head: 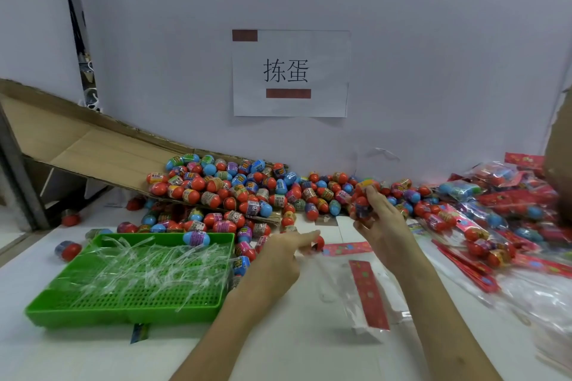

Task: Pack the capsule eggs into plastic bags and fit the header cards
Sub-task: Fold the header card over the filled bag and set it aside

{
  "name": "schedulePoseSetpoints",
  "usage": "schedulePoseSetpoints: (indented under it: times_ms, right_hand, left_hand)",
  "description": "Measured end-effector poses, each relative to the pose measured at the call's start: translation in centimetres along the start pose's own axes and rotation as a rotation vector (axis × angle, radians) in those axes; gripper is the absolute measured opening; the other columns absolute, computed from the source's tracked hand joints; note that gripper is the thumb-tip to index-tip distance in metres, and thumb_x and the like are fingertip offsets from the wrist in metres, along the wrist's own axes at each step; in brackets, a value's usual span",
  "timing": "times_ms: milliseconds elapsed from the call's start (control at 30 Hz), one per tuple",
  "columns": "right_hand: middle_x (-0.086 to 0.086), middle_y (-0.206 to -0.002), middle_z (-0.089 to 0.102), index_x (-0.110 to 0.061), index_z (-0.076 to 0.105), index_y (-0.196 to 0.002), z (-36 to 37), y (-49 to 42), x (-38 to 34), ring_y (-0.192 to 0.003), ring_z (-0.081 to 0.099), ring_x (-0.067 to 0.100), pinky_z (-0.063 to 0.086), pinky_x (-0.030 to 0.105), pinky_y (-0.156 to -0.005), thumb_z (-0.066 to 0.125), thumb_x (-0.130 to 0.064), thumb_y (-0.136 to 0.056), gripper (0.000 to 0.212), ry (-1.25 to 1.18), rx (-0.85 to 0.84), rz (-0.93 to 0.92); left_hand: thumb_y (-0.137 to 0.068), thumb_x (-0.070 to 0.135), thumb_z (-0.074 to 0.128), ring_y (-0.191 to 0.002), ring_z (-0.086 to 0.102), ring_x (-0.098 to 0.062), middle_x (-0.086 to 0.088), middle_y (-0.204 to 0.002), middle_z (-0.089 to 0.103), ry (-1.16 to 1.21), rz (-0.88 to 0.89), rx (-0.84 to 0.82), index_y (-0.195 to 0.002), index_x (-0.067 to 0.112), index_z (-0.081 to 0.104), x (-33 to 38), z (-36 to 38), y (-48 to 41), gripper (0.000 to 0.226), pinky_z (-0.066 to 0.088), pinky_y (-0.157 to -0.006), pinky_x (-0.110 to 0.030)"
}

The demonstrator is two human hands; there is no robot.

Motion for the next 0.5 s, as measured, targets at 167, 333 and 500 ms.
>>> schedulePoseSetpoints:
  times_ms: [167, 333, 500]
  right_hand:
    - [0.007, -0.11, 0.072, -0.023, 0.069, -0.118, 0.3, 0.4, -0.1, -0.082, 0.076, 0.019, 0.056, 0.031, -0.075, 0.076, -0.05, -0.072, 0.054, 0.097, -0.008, -0.01]
    - [0.006, -0.094, 0.071, -0.023, 0.075, -0.111, 1.0, 0.9, 0.4, -0.076, 0.07, 0.02, 0.057, 0.032, -0.074, 0.077, -0.052, -0.074, 0.047, 0.302, -0.17, 0.035]
    - [0.007, -0.094, 0.072, -0.025, 0.075, -0.112, 1.4, 1.2, 0.7, -0.077, 0.07, 0.023, 0.056, 0.037, -0.078, 0.077, -0.05, -0.078, 0.042, 0.37, -0.223, 0.047]
  left_hand:
    - [-0.098, -0.005, 0.041, -0.108, 0.065, -0.005, 0.001, -0.123, 0.073, 0.172, -0.137, -0.075, -0.14, 0.017, 0.064, 0.0, 0.2, -0.1, 0.053, 0.048, -0.09, -0.008]
    - [-0.104, 0.043, 0.042, -0.072, 0.06, -0.01, -0.006, -0.088, 0.071, 0.063, -0.132, -0.103, -0.099, 0.008, 0.074, 0.5, 0.3, 0.4, 0.048, 0.054, -0.074, -0.043]
    - [-0.101, 0.048, 0.023, -0.084, 0.063, -0.005, 0.009, -0.108, 0.079, 0.174, -0.194, -0.164, -0.101, 0.007, 0.08, 0.8, -0.1, 0.3, 0.07, 0.046, -0.08, -0.017]
Point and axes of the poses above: each hand's wrist, its own y-axis away from the middle knuckle, its own z-axis out of the palm, x = y × z, the point moved 3 cm from there along -y, towards the middle knuckle
